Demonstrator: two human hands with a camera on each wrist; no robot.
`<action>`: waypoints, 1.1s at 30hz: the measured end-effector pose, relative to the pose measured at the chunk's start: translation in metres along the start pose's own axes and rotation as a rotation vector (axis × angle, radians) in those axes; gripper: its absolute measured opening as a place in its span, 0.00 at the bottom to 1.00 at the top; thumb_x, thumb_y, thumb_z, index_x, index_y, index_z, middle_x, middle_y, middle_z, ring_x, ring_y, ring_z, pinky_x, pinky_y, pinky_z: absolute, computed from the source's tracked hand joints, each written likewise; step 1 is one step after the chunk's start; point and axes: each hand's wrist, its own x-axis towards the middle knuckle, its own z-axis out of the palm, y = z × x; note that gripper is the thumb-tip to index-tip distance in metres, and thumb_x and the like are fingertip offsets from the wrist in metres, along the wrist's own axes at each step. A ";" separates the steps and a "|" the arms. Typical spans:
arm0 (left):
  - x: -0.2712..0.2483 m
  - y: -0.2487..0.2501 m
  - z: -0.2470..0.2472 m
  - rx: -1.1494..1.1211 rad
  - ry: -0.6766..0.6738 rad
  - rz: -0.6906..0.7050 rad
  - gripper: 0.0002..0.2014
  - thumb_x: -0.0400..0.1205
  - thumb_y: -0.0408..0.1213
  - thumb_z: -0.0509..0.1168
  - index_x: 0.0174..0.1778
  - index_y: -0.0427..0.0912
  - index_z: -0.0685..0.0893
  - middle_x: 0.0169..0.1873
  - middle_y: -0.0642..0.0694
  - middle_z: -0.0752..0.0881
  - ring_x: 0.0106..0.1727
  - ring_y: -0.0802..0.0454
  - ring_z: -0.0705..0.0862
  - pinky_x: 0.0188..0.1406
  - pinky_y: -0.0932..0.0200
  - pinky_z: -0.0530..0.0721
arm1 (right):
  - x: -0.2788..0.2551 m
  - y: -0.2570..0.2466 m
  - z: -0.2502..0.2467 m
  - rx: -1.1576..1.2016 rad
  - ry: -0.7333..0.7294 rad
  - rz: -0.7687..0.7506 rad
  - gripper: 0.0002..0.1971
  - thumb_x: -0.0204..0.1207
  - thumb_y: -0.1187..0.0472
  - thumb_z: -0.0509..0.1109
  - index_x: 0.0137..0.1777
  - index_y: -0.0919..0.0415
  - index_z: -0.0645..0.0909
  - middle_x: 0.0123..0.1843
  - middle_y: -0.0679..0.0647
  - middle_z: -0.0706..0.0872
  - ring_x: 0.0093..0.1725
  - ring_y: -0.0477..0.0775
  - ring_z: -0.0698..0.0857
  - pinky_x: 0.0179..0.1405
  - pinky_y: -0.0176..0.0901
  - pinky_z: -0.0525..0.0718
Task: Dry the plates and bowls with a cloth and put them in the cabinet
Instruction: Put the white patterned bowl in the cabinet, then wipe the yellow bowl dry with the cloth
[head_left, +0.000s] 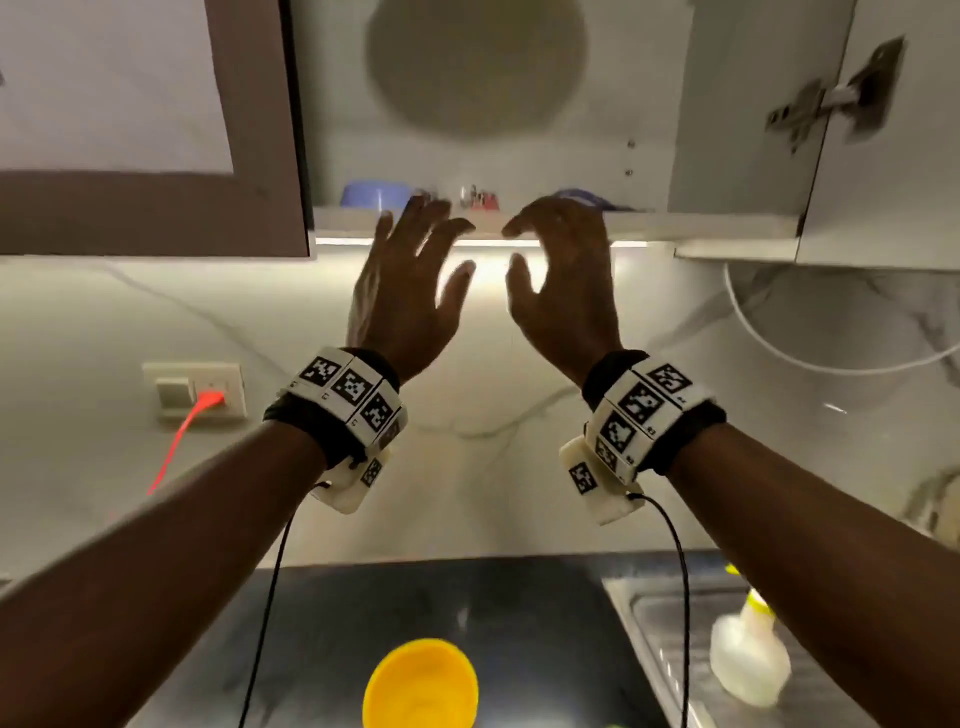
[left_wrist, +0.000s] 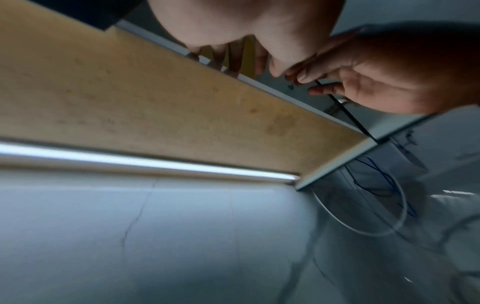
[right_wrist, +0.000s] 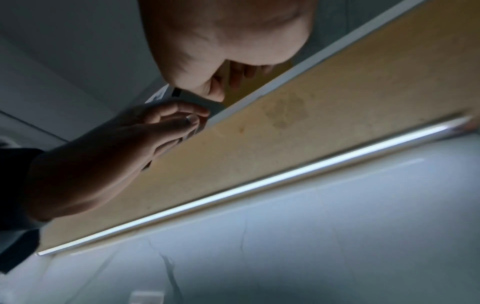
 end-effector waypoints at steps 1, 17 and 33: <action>-0.020 0.005 0.004 -0.006 -0.018 0.006 0.18 0.87 0.42 0.60 0.72 0.42 0.79 0.79 0.40 0.73 0.84 0.42 0.64 0.84 0.40 0.61 | -0.015 0.002 -0.004 -0.058 0.006 0.012 0.11 0.72 0.66 0.67 0.54 0.60 0.84 0.58 0.55 0.84 0.63 0.55 0.78 0.61 0.41 0.71; -0.242 -0.004 0.018 -0.065 -0.587 -0.517 0.23 0.80 0.43 0.64 0.73 0.47 0.73 0.71 0.42 0.77 0.59 0.32 0.84 0.53 0.35 0.85 | -0.188 0.049 -0.027 -0.077 -0.554 0.434 0.09 0.72 0.66 0.67 0.50 0.62 0.86 0.59 0.62 0.80 0.58 0.59 0.82 0.58 0.40 0.76; -0.400 0.011 0.013 0.099 -0.965 -1.026 0.24 0.86 0.52 0.62 0.74 0.41 0.74 0.68 0.37 0.79 0.67 0.32 0.80 0.62 0.37 0.78 | -0.358 0.065 -0.073 -0.312 -1.812 0.898 0.48 0.63 0.34 0.80 0.78 0.57 0.67 0.75 0.58 0.74 0.69 0.60 0.78 0.26 0.34 0.78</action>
